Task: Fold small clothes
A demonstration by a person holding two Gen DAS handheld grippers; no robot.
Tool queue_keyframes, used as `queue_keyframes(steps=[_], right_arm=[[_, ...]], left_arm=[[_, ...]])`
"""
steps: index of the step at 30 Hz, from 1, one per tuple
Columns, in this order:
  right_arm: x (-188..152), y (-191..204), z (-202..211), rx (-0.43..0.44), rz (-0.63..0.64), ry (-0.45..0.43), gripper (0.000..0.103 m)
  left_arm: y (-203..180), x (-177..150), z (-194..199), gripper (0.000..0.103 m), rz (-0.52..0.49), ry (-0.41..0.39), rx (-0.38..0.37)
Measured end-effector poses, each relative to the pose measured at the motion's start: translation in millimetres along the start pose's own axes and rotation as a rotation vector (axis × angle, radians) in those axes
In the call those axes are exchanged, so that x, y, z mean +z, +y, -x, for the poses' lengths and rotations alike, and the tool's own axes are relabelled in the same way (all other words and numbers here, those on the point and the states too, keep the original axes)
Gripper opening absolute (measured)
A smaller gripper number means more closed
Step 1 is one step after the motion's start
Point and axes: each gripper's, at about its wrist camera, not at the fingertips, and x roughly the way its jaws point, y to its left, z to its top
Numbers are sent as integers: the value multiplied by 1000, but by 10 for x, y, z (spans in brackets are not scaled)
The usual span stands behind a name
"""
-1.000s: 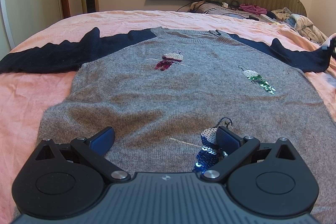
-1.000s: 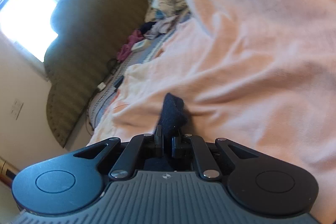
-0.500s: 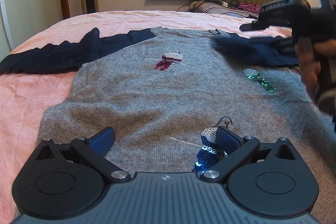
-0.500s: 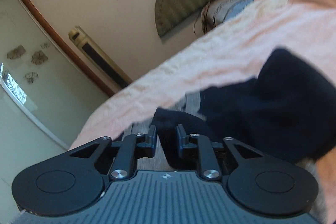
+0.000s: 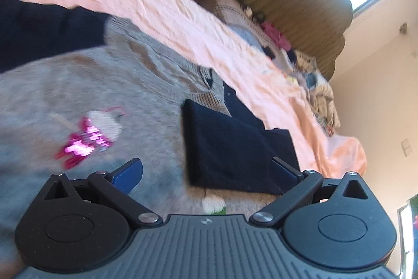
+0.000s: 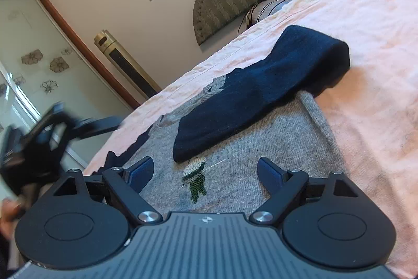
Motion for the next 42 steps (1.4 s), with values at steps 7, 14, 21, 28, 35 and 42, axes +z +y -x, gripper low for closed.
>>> queue_keyframes(steps=[7,14,21,28,35,42], right_arm=[[8,-17,-36,40,-5,2,95],[5,9,-51,43,4,5,97],[7,29,-60,40,10,9,98],[18,34,-72,34,19,14,99],[13,54,-87,31,24,17,100],[11,64,-96,32,29,20,101]], left_arm=[[-374,3,-500,22,-190,-7,147],[-572,69,-229,5,-339,-132,181],[-248,296,251,5,-358,-215,265],[253,144,149,5,-306,-146,375],[227,117,361,5,-315,-182,346],[480,139,320,5,-300,-118,410]])
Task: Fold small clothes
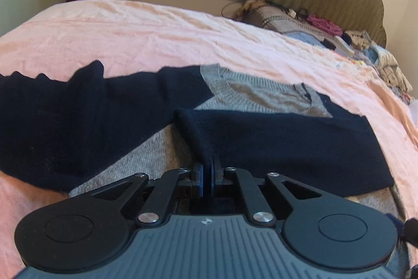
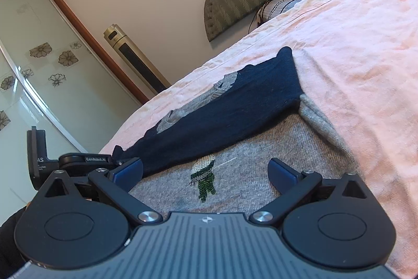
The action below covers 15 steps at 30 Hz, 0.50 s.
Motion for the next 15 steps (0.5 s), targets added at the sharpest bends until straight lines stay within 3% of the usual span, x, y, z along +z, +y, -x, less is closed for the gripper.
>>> queue_keyframes(steps=[4,6,8,9,10,12,15], right_arm=[[5,4,9,-4,0,1,101],[62,60,53,-44,10,7,100],[215,196,111,-48,42,-40,102],[327,263,110,-31,68,-67,103],[444,319,68,-20,96,-81,103],[714,393,-201,-48,157,-52,103],[964,349,-825,-177,224,81,103]], left_arm=[[-89,31,107,19,-21,-37,98],[-119,32,297,25,-22,-124,104],[-152,-2,462,47,-40,-216,47],[-183,-34,494,76,-55,-245,21],[-222,-61,484,89,-75,-253,2],[-325,-109,354,88,-125,-216,-25],[-385,-154,54,87,-120,-99,-41]])
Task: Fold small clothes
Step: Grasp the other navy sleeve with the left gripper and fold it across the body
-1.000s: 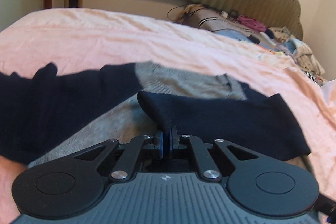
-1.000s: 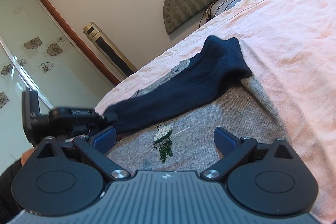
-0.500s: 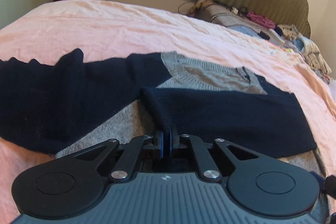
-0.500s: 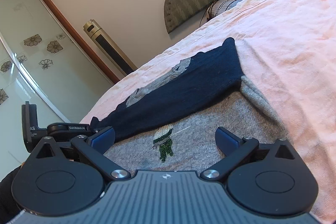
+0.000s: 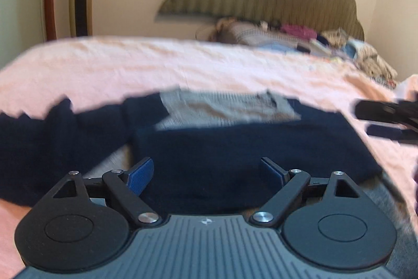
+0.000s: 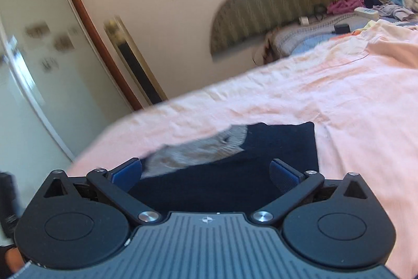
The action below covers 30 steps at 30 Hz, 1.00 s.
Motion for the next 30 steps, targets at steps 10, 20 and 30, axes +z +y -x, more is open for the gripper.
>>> queue_keyframes(steps=[10,20,30], right_arm=[[-300,-49,-555,-192,294,97,103],[-281,-7,-542,-195,298,94,103],[-272,-25,-531,-190,291,92,103]], left_arm=[[-97,-96,-158,101,-117,27,2],[1374,-182,856,101,330,-249,108],[3663,-510,1098,100,1157,-353,160]])
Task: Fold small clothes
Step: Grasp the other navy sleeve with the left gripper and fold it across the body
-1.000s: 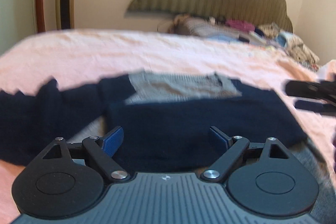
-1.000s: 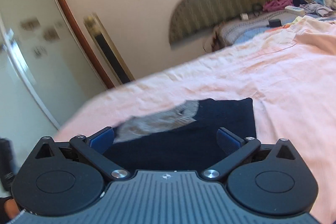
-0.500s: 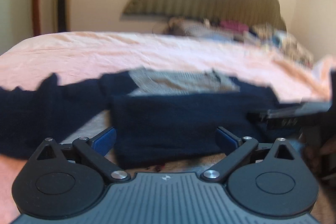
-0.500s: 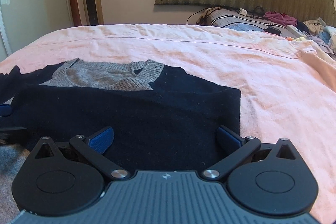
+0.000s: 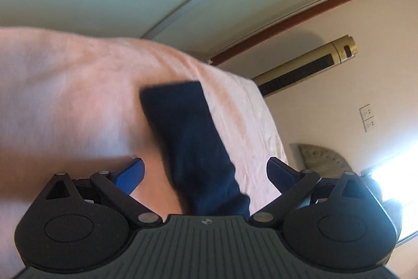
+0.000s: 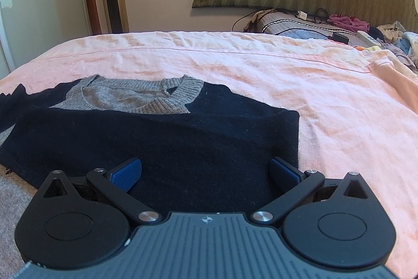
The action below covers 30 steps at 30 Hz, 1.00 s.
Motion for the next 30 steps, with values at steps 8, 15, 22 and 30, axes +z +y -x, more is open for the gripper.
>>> queue_keyframes(steps=[8,15,22,30], right_arm=[[10,-12,2,6,-9,-3,103],[10,-35,6,16,-25,-9,103],[11,-45,8,21,-33,-13,103],[5,-84,23,38,-59,-23,103]], left_arm=[[-296,30,-293,48,-229,-82,200],[-644,-145,-201,6,-386,-120,230],[-1789,-1774,266,6,-768,-27,-196],[-1774,-3639,159,7,-1164,254,-255]])
